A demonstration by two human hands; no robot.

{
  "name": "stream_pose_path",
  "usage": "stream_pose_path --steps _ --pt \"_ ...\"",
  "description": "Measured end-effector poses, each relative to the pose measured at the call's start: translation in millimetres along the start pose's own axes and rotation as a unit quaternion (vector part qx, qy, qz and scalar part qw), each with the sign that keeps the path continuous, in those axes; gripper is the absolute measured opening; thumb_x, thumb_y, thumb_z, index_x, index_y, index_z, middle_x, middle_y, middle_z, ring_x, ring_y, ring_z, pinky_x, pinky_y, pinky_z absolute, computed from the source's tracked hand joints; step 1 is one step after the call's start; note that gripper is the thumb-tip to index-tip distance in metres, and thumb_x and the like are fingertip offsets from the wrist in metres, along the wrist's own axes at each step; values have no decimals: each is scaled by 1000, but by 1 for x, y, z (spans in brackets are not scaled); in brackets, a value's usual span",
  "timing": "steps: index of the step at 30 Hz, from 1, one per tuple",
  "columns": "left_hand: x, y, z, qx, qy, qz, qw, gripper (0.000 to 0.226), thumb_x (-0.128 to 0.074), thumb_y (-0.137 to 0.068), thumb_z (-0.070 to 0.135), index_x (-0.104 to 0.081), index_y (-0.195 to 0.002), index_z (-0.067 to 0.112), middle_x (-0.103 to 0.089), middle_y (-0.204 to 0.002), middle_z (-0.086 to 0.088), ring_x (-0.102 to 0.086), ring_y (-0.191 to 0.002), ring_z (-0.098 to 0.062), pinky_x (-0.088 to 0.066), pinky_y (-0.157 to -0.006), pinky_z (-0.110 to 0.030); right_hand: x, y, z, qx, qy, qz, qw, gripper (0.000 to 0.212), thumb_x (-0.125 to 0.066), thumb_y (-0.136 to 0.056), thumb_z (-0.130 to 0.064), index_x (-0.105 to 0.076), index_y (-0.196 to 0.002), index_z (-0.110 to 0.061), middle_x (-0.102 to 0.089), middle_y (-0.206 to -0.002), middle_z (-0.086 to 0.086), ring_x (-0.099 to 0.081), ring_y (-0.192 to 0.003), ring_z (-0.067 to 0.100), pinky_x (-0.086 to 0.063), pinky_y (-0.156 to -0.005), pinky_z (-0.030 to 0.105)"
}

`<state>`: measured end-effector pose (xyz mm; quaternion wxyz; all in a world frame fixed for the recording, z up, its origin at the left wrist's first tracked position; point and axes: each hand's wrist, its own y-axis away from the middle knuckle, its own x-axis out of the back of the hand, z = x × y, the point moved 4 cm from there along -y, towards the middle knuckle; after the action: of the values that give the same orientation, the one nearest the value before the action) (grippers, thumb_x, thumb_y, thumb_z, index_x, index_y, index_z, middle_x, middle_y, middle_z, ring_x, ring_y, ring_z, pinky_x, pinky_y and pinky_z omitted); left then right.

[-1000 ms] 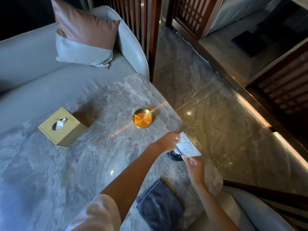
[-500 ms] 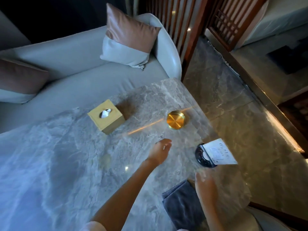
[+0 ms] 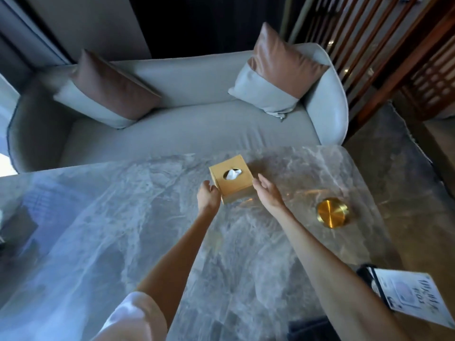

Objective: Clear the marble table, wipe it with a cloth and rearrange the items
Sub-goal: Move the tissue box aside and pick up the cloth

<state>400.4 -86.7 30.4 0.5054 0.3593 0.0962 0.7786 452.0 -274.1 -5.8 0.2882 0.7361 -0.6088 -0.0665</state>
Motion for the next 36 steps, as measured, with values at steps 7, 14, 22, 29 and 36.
stream_pose_path --steps 7,14,22,29,36 --pt "-19 -27 -4 39 87 -102 990 46 -44 -83 16 -52 -129 11 -64 -122 -11 -63 -106 -28 -50 -79 -32 -9 -33 -12 -20 69 -42 997 61 -51 -95 -44 -39 -145 -11 -51 -139 1 -50 -126 18 -40 -93 30" --pt "-30 -22 -3 23 149 -129 980 45 -46 -67 6 -64 -106 17 -64 -85 1 -57 -74 -15 -47 -62 -24 -3 -7 -35 24 86 -17 996 36 -51 -98 -26 -46 -63 -18 -46 -64 -8 -45 -69 12 -32 -55 18" --pt "-92 69 -19 -51 95 -210 972 48 -53 -68 27 -66 -114 25 -73 -96 -1 -64 -84 -14 -51 -79 -33 76 94 46 -6 -36 58 998 42 -54 -89 -51 -65 -122 -27 -64 -122 -15 -56 -115 3 -40 -105 28" --pt "-165 169 -40 -6 81 -290 954 53 -47 -74 22 -59 -125 33 -73 -109 4 -67 -101 -15 -54 -96 -44 150 179 134 -102 -79 106 986 68 -57 -91 -47 -40 -144 -9 -41 -151 7 -40 -138 18 -31 -117 47" --pt "-201 217 -58 10 134 -210 968 69 -52 -79 14 -37 -142 39 -64 -127 7 -61 -115 -14 -50 -102 -45 173 171 139 -108 -41 115 987 50 -57 -95 -34 -49 -140 -14 -50 -143 -1 -46 -132 16 -34 -114 38"
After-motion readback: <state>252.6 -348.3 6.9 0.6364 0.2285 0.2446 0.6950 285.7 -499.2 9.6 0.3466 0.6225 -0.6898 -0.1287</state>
